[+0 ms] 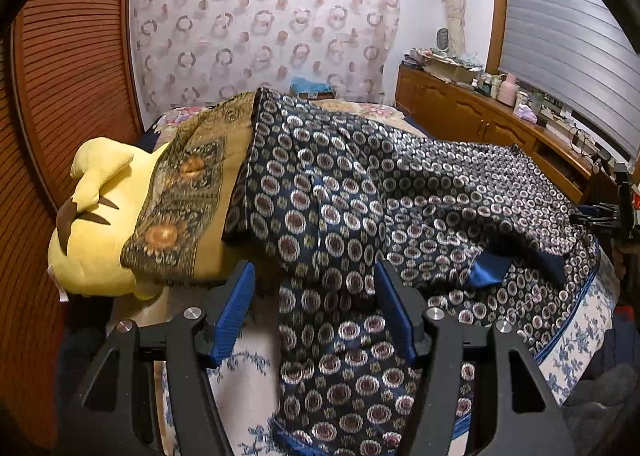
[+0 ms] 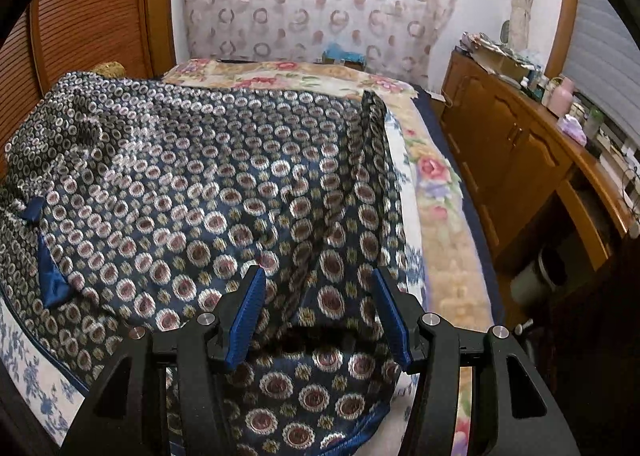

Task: Fold small clothes

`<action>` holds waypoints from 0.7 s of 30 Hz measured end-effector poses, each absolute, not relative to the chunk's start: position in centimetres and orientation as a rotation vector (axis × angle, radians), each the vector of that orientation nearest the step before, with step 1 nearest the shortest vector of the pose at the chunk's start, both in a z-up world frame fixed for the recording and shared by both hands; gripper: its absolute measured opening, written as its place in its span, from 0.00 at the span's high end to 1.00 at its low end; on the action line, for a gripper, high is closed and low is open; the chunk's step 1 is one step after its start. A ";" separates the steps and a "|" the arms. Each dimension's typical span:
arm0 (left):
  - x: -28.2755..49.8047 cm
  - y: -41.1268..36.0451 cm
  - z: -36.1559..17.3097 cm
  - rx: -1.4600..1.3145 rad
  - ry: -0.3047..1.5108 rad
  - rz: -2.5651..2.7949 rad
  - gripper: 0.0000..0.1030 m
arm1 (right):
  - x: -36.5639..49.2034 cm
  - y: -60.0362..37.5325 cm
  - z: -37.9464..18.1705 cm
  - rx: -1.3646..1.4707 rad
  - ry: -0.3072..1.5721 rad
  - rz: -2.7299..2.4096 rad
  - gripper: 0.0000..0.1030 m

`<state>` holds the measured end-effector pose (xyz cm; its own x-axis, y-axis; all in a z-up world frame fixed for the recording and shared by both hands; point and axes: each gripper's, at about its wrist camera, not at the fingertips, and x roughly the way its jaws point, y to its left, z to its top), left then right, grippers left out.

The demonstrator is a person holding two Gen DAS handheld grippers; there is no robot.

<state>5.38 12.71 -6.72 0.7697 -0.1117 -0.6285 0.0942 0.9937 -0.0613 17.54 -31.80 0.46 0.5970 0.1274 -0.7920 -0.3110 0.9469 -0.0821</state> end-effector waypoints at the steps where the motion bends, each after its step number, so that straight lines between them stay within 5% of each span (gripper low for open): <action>1: 5.3 12.7 -6.8 -0.031 0.684 -0.113 0.39 | 17.4 -32.0 0.3 -0.217 0.901 0.256 0.45; 4: 5.3 12.6 -7.4 -0.052 0.696 -0.121 0.40 | 17.4 -32.2 0.0 -0.207 0.909 0.264 0.45; 7: 5.6 12.3 -8.0 -0.063 0.724 -0.137 0.50 | 17.3 -32.6 -0.1 -0.203 0.912 0.271 0.47; 10: 5.7 11.9 -8.4 -0.059 0.740 -0.144 0.54 | 17.3 -31.8 -0.7 -0.191 0.919 0.335 0.88; 11: 5.8 11.8 -8.4 -0.061 0.746 -0.147 0.54 | 17.2 -31.7 -0.5 -0.208 0.918 0.336 0.94; 21: 6.9 11.1 -8.5 -0.070 0.759 -0.175 0.54 | 14.9 -35.6 6.0 0.023 0.692 0.390 0.98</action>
